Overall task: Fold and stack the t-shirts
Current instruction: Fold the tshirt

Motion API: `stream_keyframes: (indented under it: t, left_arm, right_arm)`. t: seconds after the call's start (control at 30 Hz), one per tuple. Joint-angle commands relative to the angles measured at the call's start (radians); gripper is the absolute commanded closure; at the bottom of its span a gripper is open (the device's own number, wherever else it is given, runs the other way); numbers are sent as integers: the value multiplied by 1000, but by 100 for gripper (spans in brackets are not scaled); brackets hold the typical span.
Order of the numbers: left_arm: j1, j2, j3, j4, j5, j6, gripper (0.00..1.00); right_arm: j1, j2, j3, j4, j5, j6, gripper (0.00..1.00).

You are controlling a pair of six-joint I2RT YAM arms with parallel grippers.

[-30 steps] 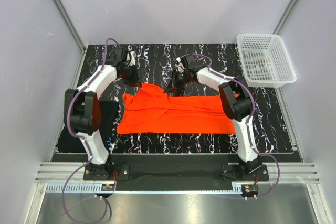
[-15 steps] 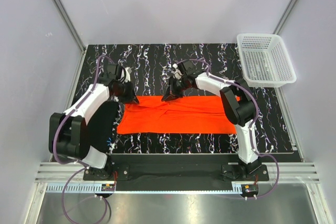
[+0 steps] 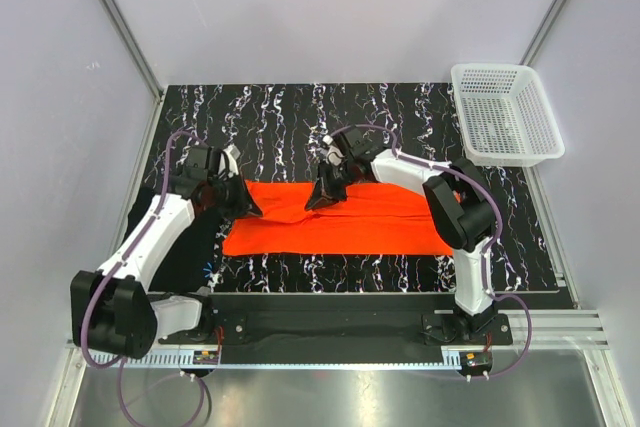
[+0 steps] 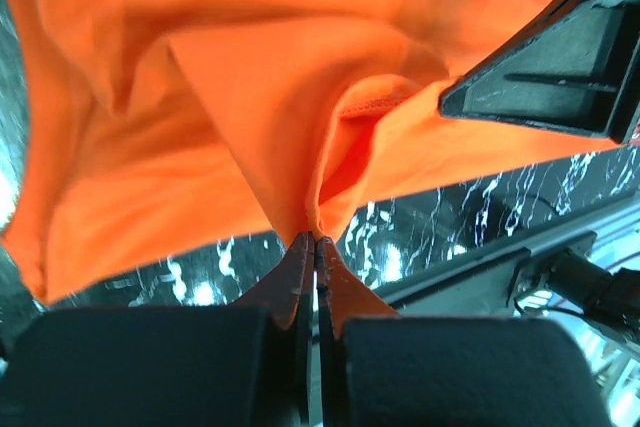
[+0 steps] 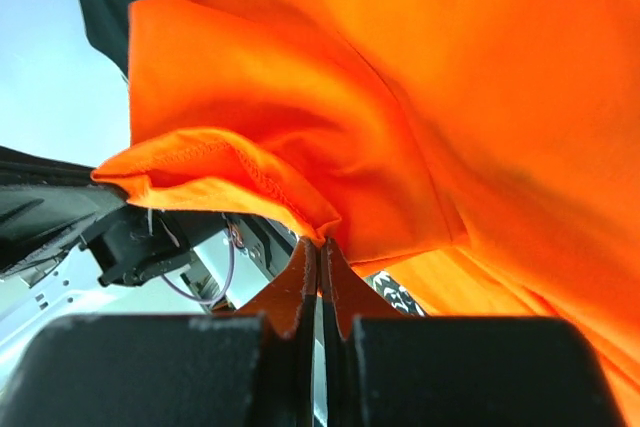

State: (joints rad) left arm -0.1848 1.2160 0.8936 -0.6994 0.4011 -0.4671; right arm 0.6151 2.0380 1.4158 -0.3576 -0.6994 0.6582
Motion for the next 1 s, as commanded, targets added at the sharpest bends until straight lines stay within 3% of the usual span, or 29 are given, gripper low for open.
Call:
stream_keyframes:
  t: [0.0,0.6,0.97]
  left_arm:
    - [-4,-56,-47,3,53,-56,100]
    - [-74,-308,-303,6,94,-217,100]
    - [-90,-263,-288,3,51,-186,100]
  right_arm:
    - [20,-64,-29,35,-15,24,99]
    - [21,-98,-117,35,-44,18,99]
    - [23,-82,-153,31,-83,15,96]
